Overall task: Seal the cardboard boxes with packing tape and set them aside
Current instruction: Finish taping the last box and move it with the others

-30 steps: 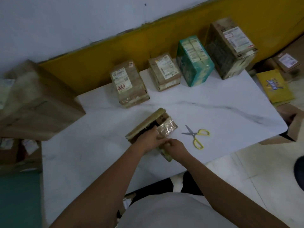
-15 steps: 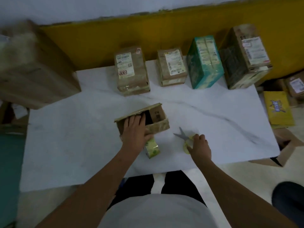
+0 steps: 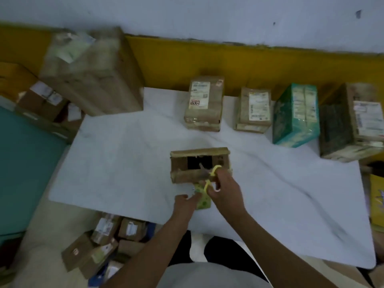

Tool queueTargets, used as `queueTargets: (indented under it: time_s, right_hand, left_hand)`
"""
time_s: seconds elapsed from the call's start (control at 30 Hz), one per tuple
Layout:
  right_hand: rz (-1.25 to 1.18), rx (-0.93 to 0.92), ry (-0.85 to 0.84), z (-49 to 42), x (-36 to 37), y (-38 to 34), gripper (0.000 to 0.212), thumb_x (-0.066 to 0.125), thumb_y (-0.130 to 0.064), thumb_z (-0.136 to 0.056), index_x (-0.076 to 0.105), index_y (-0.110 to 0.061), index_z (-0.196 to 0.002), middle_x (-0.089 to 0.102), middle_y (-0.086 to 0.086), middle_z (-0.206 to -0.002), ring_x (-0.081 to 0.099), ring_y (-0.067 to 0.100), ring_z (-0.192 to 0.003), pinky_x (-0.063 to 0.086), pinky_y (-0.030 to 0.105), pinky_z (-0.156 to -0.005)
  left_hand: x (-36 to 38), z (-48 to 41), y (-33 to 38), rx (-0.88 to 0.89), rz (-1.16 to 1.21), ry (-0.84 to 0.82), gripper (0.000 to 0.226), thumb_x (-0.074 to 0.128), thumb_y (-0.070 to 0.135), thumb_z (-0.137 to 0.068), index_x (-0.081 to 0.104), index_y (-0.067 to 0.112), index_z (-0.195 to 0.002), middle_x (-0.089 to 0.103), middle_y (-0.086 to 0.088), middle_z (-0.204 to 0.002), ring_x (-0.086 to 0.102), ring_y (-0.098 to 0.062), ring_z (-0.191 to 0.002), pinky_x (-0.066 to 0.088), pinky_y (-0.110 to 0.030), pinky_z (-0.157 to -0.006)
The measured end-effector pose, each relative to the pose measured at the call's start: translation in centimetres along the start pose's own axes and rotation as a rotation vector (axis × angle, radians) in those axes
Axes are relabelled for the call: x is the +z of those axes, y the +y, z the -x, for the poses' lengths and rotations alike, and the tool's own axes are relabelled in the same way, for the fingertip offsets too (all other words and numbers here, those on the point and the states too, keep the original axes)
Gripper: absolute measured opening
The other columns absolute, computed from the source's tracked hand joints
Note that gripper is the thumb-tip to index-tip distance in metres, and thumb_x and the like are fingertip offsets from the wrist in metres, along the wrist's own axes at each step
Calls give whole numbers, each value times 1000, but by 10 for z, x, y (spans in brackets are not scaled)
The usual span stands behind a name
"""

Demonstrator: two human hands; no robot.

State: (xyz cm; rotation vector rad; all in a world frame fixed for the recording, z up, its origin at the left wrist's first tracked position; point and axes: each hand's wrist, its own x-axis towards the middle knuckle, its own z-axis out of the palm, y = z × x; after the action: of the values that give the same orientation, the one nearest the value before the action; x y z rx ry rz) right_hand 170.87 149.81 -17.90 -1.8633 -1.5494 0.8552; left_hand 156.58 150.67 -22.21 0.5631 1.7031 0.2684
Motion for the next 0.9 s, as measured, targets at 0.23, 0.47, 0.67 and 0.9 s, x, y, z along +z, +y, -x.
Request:
queueTargets:
  time_s: [0.23, 0.47, 0.67, 0.9]
  right_hand:
    - [-113, -22, -241, -55, 36, 28, 14, 60, -22, -95, 48, -21, -89, 57, 2, -81, 56, 12, -71, 40, 26, -61]
    - [-94, -63, -327, -55, 41, 37, 9, 56, -15, -97, 49, -13, -92, 54, 3, -85, 61, -2, -79, 44, 21, -62]
    - [-65, -90, -355, -59, 35, 26, 6, 57, -16, -97, 51, -16, -100, 50, -6, -83, 57, -7, -74, 38, 10, -59]
    - [38, -54, -586, -56, -6, 7, 30, 51, -56, -88, 47, -29, -73, 48, -9, -69, 48, 10, -64, 42, 31, -68]
  left_hand:
    - [24, -16, 16, 134, 202, 33, 58, 70, 37, -65, 58, 17, -118, 69, -8, -109, 68, -25, -93, 58, -41, -84]
    - [24, -16, 2, 169, 100, 4, 16, 55, 18, -97, 60, 15, -112, 65, -5, -97, 63, 1, -54, 46, -11, -44]
    - [22, -9, 2, 127, 274, -139, 64, 64, 15, -93, 32, 12, -148, 65, -10, -109, 69, -20, -63, 53, -22, -48]
    - [13, -5, 7, 136, 376, -202, 58, 63, 4, -92, 38, 16, -143, 58, -15, -126, 68, -26, -77, 55, -24, -49]
